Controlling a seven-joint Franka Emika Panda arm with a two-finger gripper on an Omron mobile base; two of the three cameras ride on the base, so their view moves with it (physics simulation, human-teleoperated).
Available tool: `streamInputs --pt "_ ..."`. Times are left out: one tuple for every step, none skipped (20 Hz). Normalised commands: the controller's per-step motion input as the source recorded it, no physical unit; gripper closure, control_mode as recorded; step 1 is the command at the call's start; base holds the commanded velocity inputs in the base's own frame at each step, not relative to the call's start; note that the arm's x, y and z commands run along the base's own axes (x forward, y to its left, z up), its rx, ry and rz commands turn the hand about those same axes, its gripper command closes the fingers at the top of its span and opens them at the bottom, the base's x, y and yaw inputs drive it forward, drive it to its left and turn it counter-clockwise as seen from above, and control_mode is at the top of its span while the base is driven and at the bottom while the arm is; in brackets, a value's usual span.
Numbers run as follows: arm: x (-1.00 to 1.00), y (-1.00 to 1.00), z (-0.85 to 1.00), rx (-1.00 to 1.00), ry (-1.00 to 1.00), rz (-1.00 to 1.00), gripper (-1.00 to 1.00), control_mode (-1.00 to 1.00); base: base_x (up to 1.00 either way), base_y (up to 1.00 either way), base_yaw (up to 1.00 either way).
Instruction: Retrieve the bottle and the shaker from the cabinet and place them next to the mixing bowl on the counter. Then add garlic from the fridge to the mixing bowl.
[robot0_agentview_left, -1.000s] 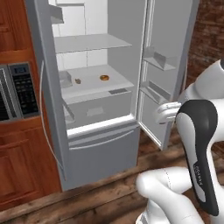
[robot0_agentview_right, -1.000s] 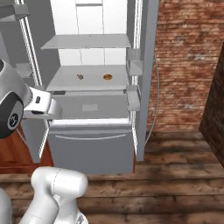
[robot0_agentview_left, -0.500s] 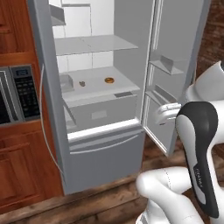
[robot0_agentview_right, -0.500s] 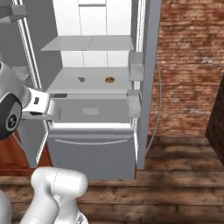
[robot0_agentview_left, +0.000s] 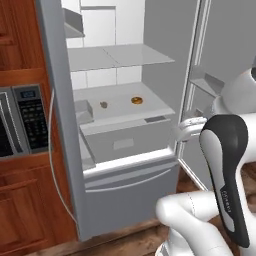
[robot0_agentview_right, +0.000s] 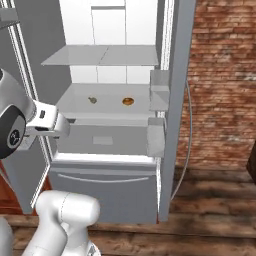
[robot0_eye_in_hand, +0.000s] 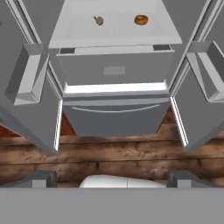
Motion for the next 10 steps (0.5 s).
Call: streamInputs --pt "0.0 0.0 0.0 0.0 0.0 0.0 -1.0 1.0 0.57 0.0 0.13" --pt "0.0 0.0 0.0 0.0 0.0 0.0 -1.0 1.0 0.59 0.0 0.13" --pt "0.0 0.0 0.0 0.0 0.0 0.0 -1.0 1.0 0.58 0.0 0.12" --pt "0.0 0.0 0.0 0.0 0.0 0.0 -1.0 1.0 0.56 0.0 0.11" --pt "0.0 0.0 0.0 0.0 0.0 0.0 -1.0 1.0 0.56 -0.06 0.11" --pt "0.0 0.0 0.0 0.0 0.0 0.0 -1.0 1.0 0.56 -0.11 0.1" --pt "0.0 0.0 0.0 0.0 0.0 0.0 -1.0 1.0 0.55 -0.16 0.09" --pt "0.0 0.0 0.0 0.0 0.0 0.0 -1.0 1.0 0.46 -0.25 0.09" --pt "0.0 0.0 0.0 0.0 0.0 0.0 -1.0 1.0 0.46 -0.26 0.09" --pt "0.0 0.0 0.0 0.0 0.0 0.0 -1.0 1.0 0.51 -0.23 0.08"
